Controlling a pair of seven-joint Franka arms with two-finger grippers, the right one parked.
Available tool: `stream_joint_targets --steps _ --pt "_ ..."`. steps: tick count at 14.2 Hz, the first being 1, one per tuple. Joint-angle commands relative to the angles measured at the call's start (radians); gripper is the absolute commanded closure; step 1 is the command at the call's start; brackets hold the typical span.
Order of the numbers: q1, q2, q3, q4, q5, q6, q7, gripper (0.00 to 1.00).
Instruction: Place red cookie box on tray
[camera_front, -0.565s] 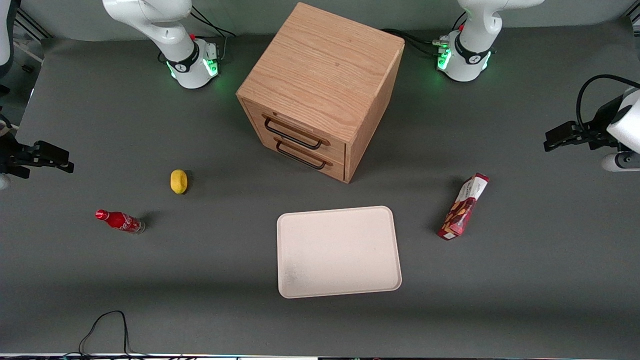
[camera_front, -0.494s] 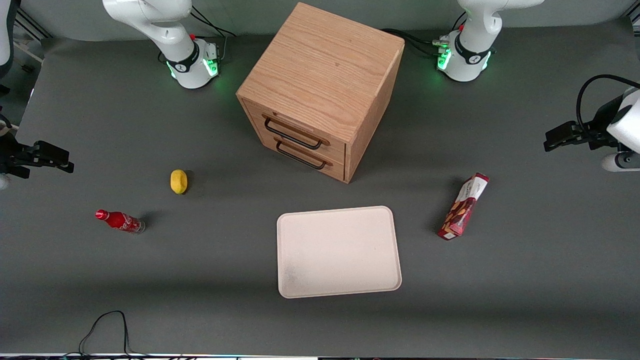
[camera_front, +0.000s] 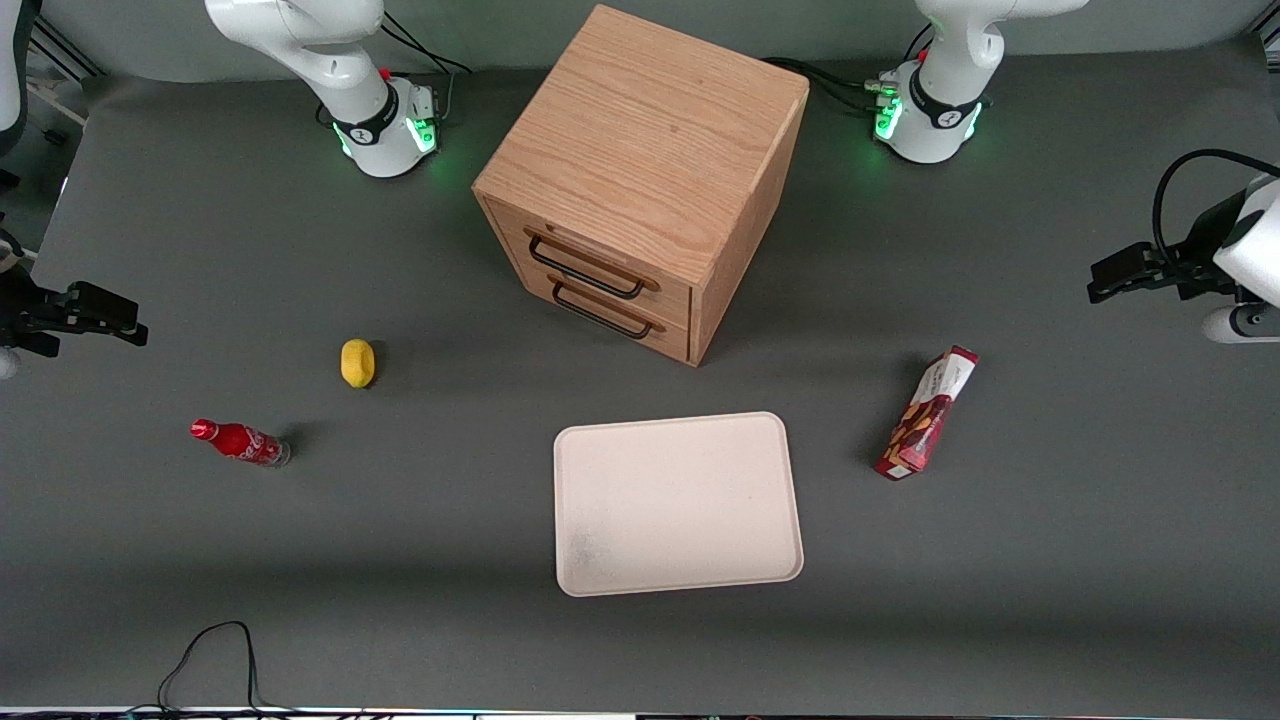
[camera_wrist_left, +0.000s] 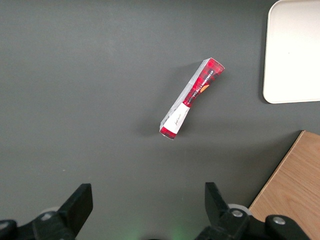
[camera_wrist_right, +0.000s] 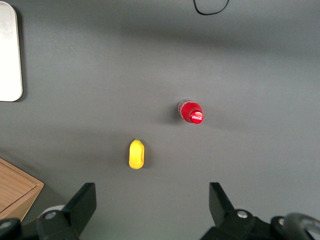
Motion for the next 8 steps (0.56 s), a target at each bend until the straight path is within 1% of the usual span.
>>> stream_joint_targets --steps 1,3,6,8 --pt "-0.032 0.025 0.011 0.020 -0.007 0.009 0.002 0.00" --pt "-0.047 0.040 -0.003 0.018 -0.008 0.060 0.002 0.00" --pt "-0.110 0.071 -0.016 0.018 0.002 0.118 0.011 0.00" --pt "-0.145 0.090 -0.016 0.018 0.018 0.150 0.092 0.00"
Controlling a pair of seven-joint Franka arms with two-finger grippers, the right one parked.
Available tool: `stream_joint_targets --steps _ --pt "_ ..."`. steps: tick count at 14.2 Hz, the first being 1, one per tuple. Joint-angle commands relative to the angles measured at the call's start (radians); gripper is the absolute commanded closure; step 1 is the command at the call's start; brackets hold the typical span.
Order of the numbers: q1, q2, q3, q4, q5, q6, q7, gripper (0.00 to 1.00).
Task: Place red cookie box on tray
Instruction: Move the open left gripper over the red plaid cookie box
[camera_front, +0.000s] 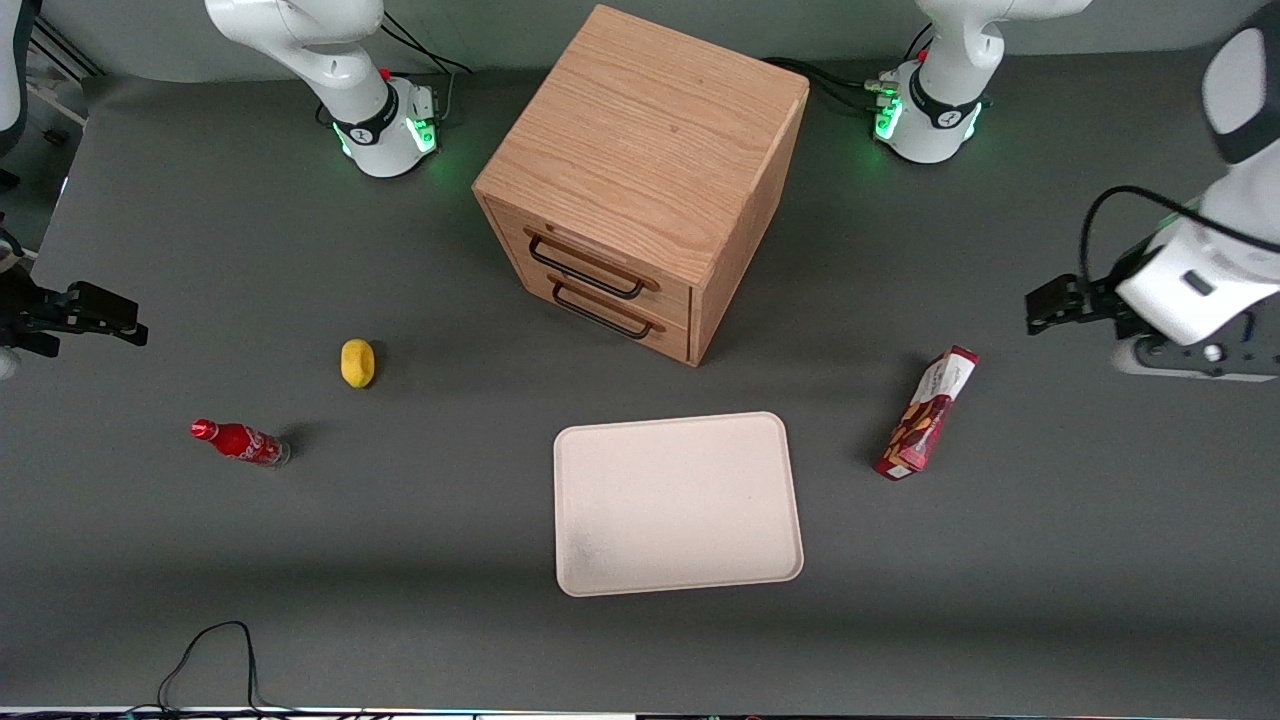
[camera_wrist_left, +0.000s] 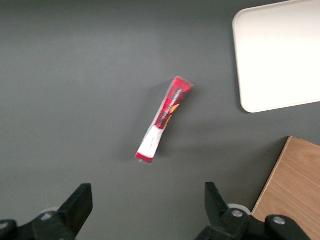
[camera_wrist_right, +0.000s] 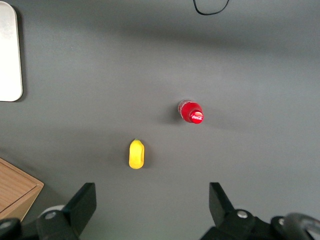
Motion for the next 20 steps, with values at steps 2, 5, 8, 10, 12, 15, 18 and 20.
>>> stream_joint_targets --steps 2,5,8,10,12,15,18,20 --pt "-0.050 0.029 0.010 0.018 0.027 0.033 0.180 0.00" --pt "-0.054 0.035 0.010 0.017 0.029 0.050 0.228 0.00" --pt "-0.041 0.029 0.010 0.010 0.029 0.040 0.348 0.00" --pt "-0.038 0.028 0.012 0.001 0.030 0.032 0.354 0.00" --pt "-0.037 0.009 0.012 -0.044 0.029 0.045 0.354 0.00" --pt "-0.038 -0.024 0.012 -0.190 0.029 0.171 0.354 0.00" --pt "-0.040 -0.029 0.012 -0.348 0.029 0.338 0.354 0.00" --pt "-0.043 -0.018 0.012 -0.449 0.029 0.477 0.354 0.00"
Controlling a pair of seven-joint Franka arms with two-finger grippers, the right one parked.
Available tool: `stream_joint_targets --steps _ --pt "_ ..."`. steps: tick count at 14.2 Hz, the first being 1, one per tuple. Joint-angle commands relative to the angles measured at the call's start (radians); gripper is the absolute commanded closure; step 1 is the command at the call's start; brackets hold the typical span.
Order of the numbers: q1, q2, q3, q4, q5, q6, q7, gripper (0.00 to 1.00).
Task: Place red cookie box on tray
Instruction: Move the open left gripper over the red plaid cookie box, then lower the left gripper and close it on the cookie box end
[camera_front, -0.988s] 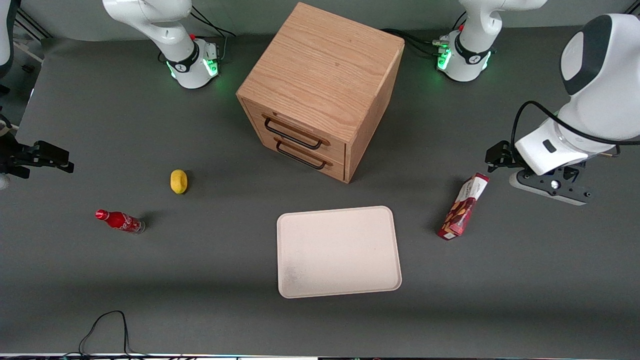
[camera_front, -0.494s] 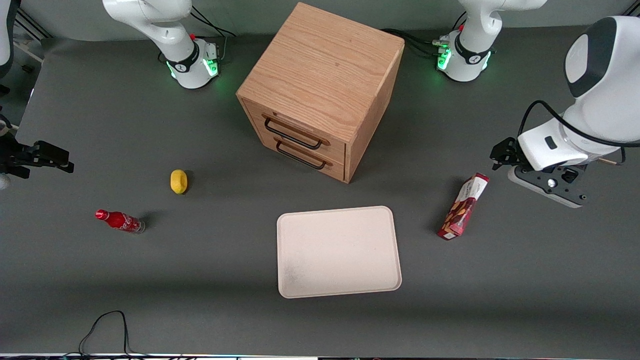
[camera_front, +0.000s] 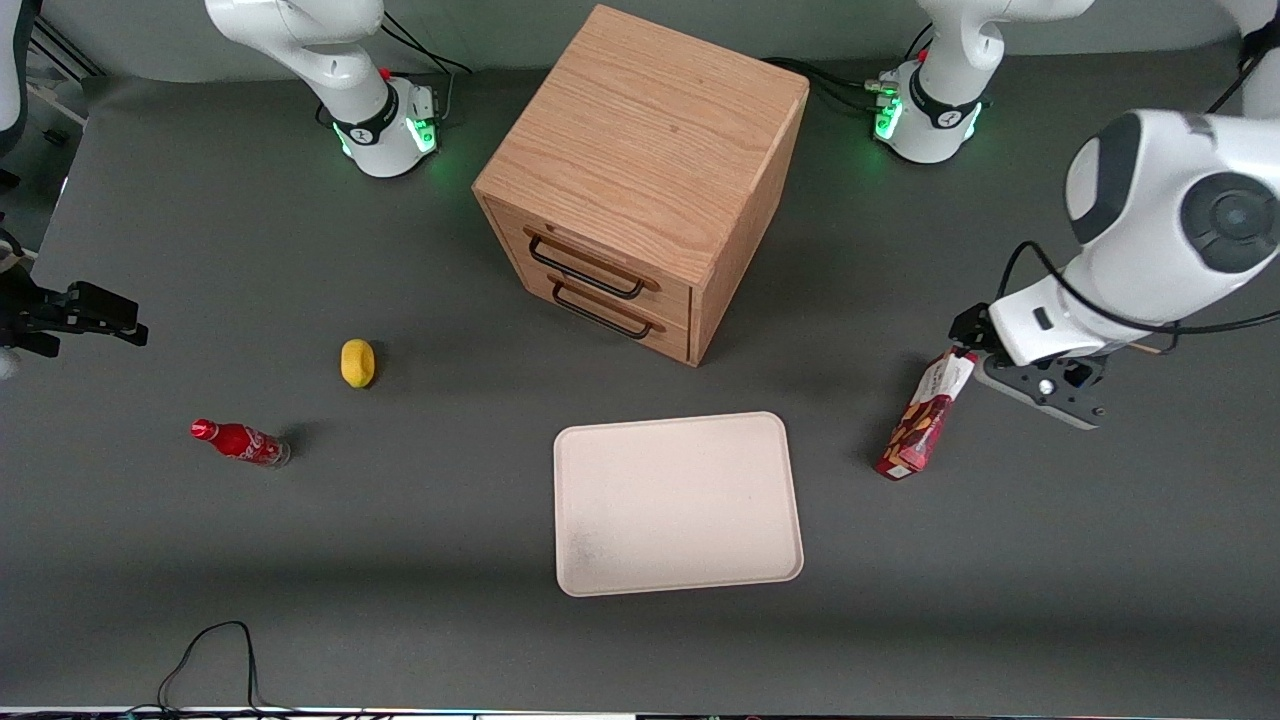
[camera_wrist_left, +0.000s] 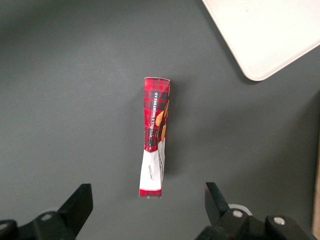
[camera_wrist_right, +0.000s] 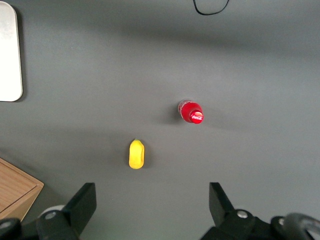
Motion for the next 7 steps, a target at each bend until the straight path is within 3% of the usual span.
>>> stream_joint_targets --steps 1,7 --pt "-0.008 -0.029 0.004 -0.178 0.010 0.192 0.015 0.00" --pt "-0.005 0.119 0.004 -0.221 0.012 0.372 0.015 0.00"
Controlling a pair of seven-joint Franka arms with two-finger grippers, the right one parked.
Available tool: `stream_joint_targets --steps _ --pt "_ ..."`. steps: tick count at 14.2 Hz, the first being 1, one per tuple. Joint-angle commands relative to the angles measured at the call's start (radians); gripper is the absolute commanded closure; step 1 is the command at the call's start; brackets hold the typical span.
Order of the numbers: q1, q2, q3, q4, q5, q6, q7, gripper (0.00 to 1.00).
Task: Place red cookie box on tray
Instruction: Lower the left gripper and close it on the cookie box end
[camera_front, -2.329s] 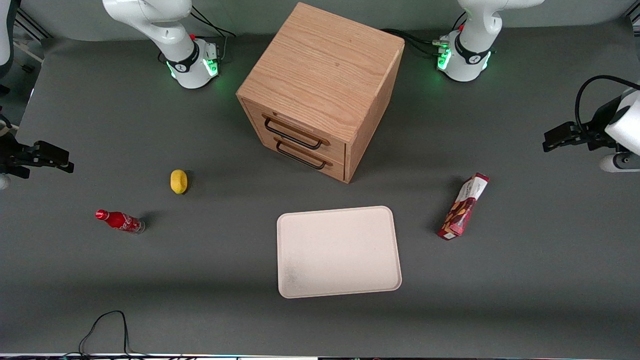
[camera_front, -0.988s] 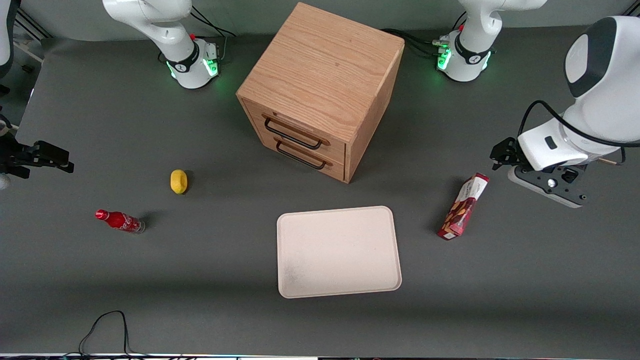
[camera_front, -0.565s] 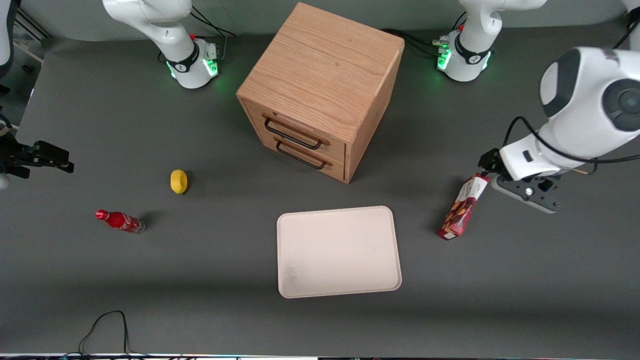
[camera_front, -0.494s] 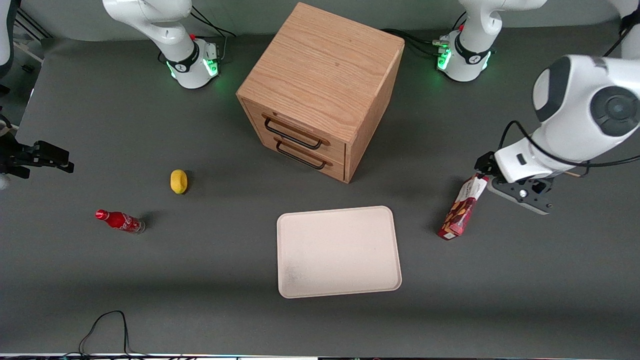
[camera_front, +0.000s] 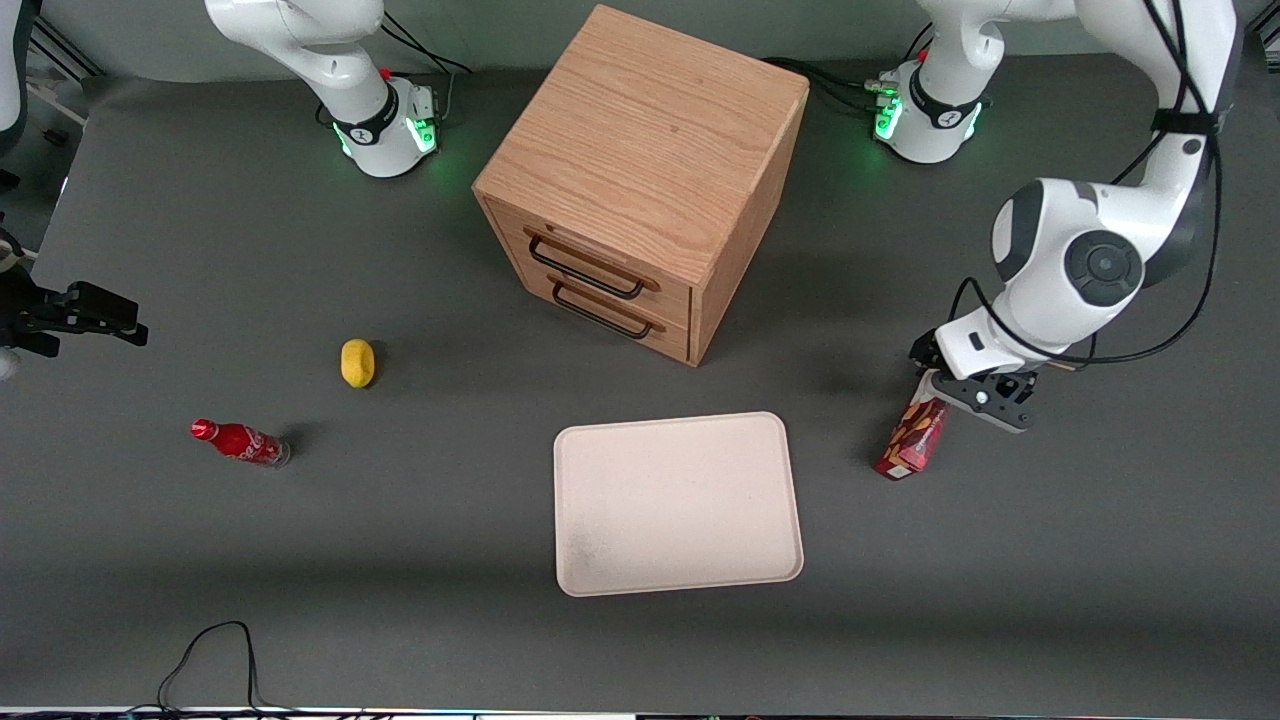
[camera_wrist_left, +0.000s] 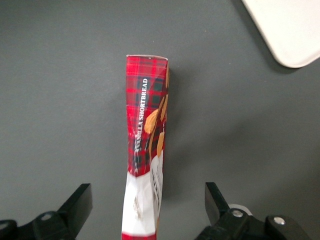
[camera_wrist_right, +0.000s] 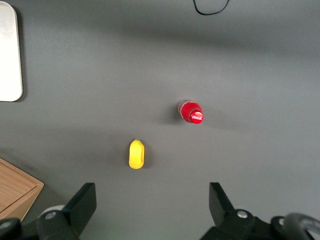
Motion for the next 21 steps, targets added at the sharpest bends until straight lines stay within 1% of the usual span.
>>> stream_joint_targets --steps 1,5,8,11,12,14,16,18,19,20,21 --pt "-0.004 0.057 0.004 0.004 0.010 0.057 0.014 0.00" --pt "-0.001 0.138 0.006 0.031 0.010 0.146 0.022 0.00" --pt "0.000 0.177 0.012 0.077 0.010 0.134 0.068 0.00" --pt "0.009 0.179 0.010 0.071 0.010 0.128 0.074 0.00" --pt "0.009 0.175 0.010 0.067 0.010 0.128 0.071 0.02" --pt "0.008 0.165 0.010 0.053 0.010 0.125 0.055 0.13" --pt "0.008 0.143 0.010 0.048 0.010 0.076 0.051 0.28" --pt "0.008 0.128 0.010 0.048 0.010 0.046 0.048 0.48" --pt "0.006 0.128 0.010 0.048 0.010 0.042 0.033 0.60" --pt "0.003 0.128 0.012 0.048 0.010 0.044 0.019 0.76" --pt "0.002 0.128 0.010 0.048 0.010 0.044 0.014 0.81"
